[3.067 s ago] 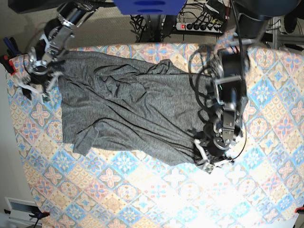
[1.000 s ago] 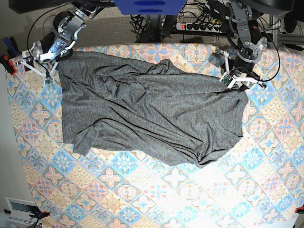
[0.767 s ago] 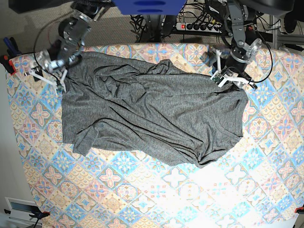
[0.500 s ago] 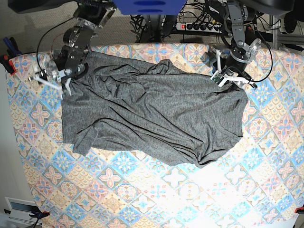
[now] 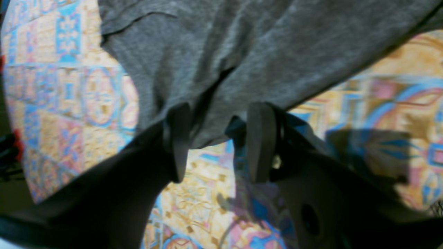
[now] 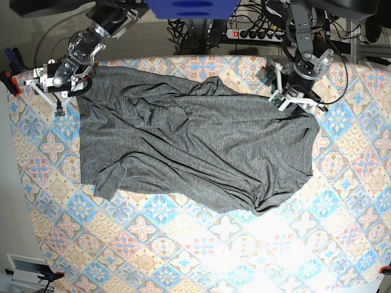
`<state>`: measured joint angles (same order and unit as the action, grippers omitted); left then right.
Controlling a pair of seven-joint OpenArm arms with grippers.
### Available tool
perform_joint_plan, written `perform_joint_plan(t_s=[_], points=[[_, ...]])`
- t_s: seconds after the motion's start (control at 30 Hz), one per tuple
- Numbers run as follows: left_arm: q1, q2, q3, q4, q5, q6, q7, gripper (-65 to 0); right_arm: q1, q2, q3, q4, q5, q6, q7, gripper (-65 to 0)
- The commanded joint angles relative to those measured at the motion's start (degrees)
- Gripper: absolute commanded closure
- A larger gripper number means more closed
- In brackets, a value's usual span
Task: Layout the t-shirt on the table in an organized manner, then fold the t-shirt properly
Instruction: 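Grasp the shirt corners with both grippers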
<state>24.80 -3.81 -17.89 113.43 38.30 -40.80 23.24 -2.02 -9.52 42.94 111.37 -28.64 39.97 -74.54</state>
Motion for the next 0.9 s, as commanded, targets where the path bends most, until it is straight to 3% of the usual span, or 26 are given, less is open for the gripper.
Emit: perform_joint_plan(t_s=[0.0, 0.3, 0.53, 0.67, 0.77, 0.87], points=[[-0.14, -0.45, 0.00, 0.90, 0.68, 0.80, -0.70, -26.7, 0.48, 0.52, 0.80, 0.85, 0.12, 0.03, 0.39, -34.9], [-0.14, 0.34, 1.58, 0.90, 3.06, 0.80, -0.70, -26.7, -3.65, 0.52, 0.80, -4.16, 14.36, 0.03, 0.39, -34.9], [-0.14, 0.34, 1.58, 0.90, 3.06, 0.80, -0.70, -26.7, -5.32, 0.52, 0.53, -6.71, 15.85, 0.03, 3.11, -34.9], [-0.14, 0.34, 1.58, 0.90, 3.06, 0.80, -0.70, -26.6, -6.29, 0.52, -3.77, -8.82, 15.94, 0.03, 3.29, -34.3], [-0.14, 0.34, 1.58, 0.90, 3.06, 0.80, -0.70, -26.4, -8.13, 0.52, -7.29, -8.91, 16.03, 0.03, 3.64, -26.9], [-1.02, 0.25, 1.49, 0.90, 3.06, 0.80, -0.70, -26.3, -9.36, 0.52, -9.84, -8.73, 15.94, 0.03, 5.05, -11.9]])
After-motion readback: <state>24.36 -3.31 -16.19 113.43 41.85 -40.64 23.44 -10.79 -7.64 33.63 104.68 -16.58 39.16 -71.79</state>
